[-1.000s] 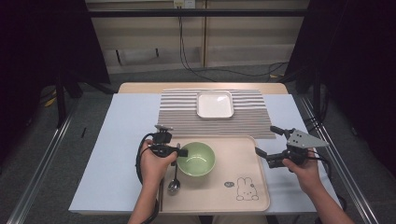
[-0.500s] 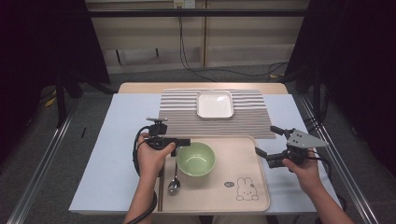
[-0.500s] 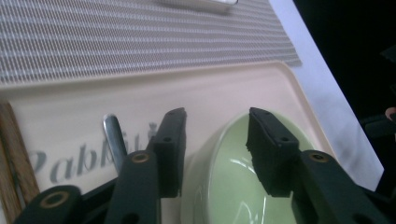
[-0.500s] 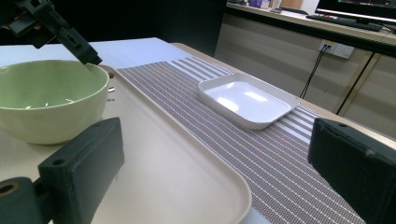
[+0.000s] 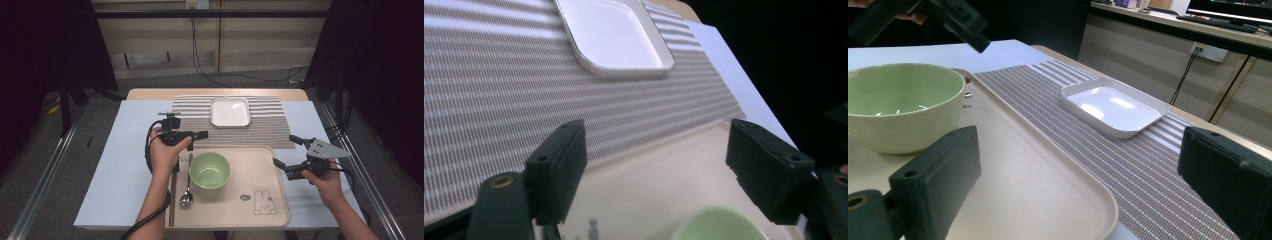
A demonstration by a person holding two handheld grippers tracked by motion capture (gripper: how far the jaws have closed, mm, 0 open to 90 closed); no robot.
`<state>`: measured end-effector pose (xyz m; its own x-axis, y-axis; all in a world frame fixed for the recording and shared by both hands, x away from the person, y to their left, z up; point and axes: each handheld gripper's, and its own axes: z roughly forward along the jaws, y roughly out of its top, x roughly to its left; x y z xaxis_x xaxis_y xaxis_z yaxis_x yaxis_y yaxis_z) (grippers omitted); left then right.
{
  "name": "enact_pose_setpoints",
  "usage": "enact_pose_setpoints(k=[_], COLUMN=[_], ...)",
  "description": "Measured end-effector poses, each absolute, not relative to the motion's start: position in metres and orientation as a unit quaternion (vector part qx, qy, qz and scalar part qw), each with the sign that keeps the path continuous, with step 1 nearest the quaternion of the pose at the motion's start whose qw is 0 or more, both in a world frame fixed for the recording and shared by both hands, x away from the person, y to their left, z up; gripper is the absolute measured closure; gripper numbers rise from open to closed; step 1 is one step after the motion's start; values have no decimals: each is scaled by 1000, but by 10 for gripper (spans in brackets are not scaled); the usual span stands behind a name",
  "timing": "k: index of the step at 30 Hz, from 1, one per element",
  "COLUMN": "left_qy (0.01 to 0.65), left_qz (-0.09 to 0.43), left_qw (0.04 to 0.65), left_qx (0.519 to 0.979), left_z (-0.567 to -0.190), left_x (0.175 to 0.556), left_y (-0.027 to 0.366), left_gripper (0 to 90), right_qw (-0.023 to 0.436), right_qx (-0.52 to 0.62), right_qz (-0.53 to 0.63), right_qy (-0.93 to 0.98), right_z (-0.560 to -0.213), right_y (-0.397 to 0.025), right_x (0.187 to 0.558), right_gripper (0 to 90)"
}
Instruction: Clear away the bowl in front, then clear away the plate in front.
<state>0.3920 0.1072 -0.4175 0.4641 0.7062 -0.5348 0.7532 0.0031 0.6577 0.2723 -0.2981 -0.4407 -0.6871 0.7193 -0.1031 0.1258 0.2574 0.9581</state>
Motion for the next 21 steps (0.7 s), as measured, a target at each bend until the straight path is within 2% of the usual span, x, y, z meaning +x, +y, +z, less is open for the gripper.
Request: enact_pose_setpoints(k=[3, 15, 21], left_qy=[520, 532, 539], left_qz=[-6, -5, 26], left_qw=[487, 469, 449], left_qx=[702, 705, 712], left_z=[-417, -428, -430], left_x=[407, 457, 484], left_y=[103, 80, 66], left_gripper=[187, 147, 147], right_qw=[278, 275, 276], right_qx=[286, 286, 283], right_qz=[539, 540, 537], right_qy=[742, 742, 745], right_z=[-440, -441, -441], right_y=[-298, -298, -298], right_x=[272, 273, 273], right_gripper=[32, 32, 32])
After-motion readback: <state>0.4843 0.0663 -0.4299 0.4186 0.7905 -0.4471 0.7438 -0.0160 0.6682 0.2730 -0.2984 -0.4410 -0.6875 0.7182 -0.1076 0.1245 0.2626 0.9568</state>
